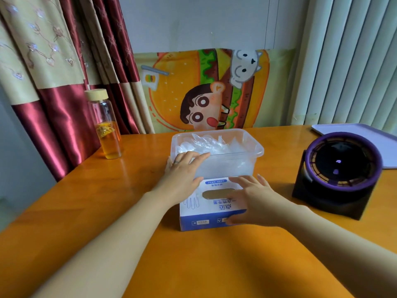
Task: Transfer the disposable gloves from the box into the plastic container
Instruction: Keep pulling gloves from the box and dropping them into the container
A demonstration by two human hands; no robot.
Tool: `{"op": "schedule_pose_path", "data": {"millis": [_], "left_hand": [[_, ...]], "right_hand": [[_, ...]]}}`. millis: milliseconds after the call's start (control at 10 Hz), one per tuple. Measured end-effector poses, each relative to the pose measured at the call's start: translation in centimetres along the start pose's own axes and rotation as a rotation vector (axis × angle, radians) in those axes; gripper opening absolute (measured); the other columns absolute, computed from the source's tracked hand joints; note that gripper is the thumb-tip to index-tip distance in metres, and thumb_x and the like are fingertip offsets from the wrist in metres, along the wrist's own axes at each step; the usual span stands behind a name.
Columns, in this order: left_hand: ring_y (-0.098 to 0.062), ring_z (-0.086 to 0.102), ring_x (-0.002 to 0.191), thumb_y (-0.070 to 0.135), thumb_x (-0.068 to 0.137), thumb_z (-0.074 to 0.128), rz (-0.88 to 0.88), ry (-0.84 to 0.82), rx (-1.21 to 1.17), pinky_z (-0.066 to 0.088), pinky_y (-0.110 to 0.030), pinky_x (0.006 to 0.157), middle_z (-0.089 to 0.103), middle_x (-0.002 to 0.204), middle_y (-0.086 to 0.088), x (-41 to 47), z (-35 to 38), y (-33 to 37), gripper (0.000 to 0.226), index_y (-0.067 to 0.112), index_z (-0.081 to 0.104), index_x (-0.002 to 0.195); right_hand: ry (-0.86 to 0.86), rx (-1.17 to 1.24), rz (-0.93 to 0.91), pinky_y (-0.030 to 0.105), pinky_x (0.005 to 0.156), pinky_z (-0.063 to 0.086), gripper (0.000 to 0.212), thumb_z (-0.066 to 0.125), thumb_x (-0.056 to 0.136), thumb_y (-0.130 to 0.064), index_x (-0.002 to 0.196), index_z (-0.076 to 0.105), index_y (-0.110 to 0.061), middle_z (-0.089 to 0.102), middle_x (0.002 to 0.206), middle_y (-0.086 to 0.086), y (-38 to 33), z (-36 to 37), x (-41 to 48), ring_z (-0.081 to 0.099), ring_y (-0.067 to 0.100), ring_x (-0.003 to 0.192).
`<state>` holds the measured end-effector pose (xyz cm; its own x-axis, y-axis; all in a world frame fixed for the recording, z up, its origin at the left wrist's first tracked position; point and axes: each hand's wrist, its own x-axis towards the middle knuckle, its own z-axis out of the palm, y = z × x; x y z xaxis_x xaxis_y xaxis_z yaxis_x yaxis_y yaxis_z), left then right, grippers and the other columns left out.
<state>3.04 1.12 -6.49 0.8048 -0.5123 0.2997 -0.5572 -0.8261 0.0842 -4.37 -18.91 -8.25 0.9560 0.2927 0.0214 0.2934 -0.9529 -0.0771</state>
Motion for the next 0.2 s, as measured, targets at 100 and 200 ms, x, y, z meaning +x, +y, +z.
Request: {"op": "schedule_pose_path", "data": {"millis": [100, 200], "left_hand": [[-0.016, 0.017, 0.142, 0.031, 0.099, 0.046, -0.027, 0.000, -0.029, 0.015, -0.053, 0.116, 0.026, 0.151, 0.007, 0.7, 0.0, -0.1, 0.060, 0.037, 0.016, 0.150], [-0.015, 0.018, 0.143, 0.029, 0.100, 0.045, -0.042, 0.036, -0.042, 0.003, -0.053, 0.118, 0.027, 0.151, 0.008, 0.8, 0.0, 0.3, 0.057, 0.037, 0.019, 0.150]], "right_hand": [[0.034, 0.039, -0.024, 0.044, 0.117, 0.008, 0.066, 0.059, 0.078, -0.064, 0.137, 0.034, -0.052, 0.017, 0.156, -0.008, -0.3, -0.8, -0.1, 0.013, 0.019, 0.143], [0.237, 0.241, -0.040, 0.034, 0.110, 0.033, 0.061, 0.060, 0.073, -0.064, 0.128, 0.054, -0.038, 0.036, 0.148, -0.009, -1.0, -4.7, -1.5, 0.039, 0.013, 0.132]]}}
